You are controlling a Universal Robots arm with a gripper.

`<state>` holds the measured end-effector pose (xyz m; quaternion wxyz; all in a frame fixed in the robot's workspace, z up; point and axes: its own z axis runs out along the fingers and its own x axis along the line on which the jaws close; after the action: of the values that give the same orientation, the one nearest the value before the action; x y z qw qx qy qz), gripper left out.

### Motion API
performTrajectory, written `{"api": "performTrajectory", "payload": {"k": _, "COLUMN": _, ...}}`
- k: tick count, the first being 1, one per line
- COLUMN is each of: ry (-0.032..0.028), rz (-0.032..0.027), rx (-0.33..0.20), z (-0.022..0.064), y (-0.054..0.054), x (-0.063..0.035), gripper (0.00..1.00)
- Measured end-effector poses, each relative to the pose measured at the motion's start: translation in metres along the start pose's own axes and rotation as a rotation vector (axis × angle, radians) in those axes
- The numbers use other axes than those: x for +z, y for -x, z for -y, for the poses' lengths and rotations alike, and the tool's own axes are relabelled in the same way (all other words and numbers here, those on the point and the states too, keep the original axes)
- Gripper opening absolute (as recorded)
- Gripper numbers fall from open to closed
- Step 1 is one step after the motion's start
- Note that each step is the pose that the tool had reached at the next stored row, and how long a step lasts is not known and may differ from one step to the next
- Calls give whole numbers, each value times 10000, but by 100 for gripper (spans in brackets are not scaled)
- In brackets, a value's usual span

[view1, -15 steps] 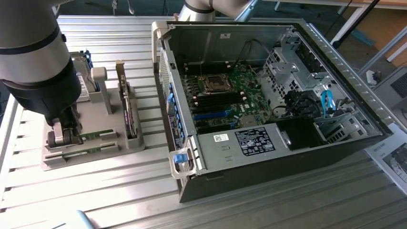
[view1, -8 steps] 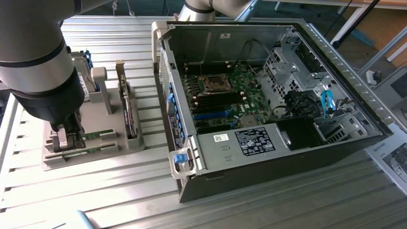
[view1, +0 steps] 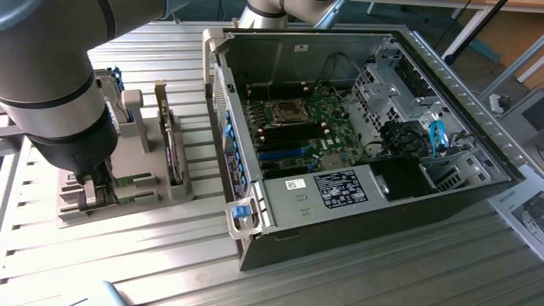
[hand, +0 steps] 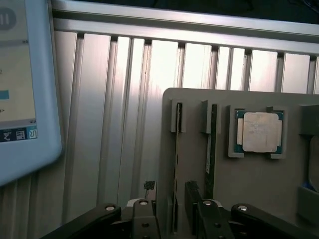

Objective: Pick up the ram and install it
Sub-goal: 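Pick up the ram and move it above insertion slot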

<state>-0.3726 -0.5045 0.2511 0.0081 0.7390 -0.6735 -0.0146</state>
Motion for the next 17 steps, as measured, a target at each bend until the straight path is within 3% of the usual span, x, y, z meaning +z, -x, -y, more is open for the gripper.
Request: {"api": "performTrajectory", "payload": {"k": 17, "ry": 0, "rz": -5, "rx": 7, "z": 12, "y": -4, "x": 407, "gripper": 36}}
